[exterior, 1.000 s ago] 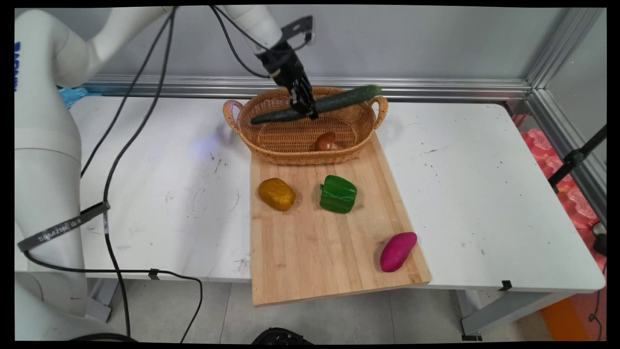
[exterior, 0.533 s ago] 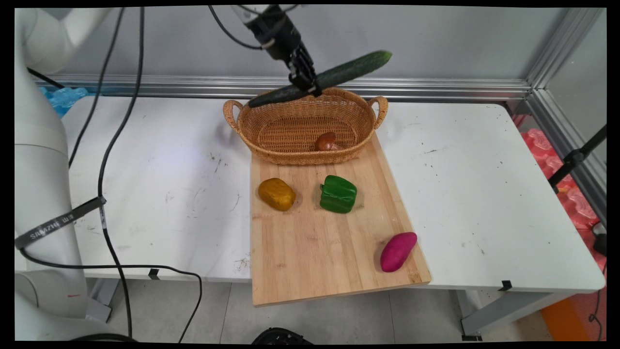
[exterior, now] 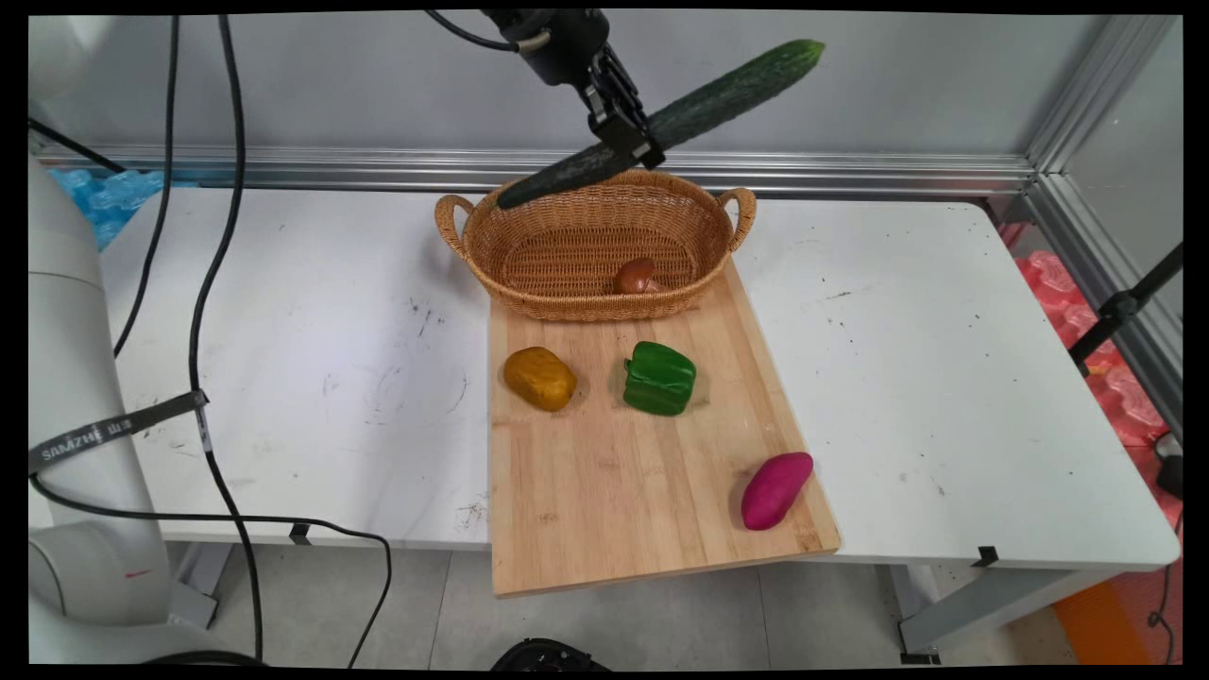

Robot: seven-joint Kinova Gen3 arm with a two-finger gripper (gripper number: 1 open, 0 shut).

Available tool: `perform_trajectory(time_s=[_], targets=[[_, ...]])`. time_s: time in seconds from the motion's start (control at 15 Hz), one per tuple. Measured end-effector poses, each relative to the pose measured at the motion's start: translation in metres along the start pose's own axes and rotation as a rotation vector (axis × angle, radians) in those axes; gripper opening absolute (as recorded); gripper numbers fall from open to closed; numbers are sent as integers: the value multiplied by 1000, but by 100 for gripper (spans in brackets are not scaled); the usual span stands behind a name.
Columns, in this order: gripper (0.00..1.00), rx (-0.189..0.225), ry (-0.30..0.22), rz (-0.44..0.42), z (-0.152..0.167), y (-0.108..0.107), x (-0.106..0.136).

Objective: Place the picked object on the cutting board

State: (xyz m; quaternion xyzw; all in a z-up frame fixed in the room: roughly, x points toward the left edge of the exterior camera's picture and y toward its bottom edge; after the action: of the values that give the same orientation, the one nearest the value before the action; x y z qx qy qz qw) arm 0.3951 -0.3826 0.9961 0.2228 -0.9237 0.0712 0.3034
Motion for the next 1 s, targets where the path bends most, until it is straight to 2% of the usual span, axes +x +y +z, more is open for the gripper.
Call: perform_trajectory(time_s=[0.53,1.0], targets=[[0,-24,-76,-62,1,80,-6],[0,-41,-166,-126,26,139,-14]])
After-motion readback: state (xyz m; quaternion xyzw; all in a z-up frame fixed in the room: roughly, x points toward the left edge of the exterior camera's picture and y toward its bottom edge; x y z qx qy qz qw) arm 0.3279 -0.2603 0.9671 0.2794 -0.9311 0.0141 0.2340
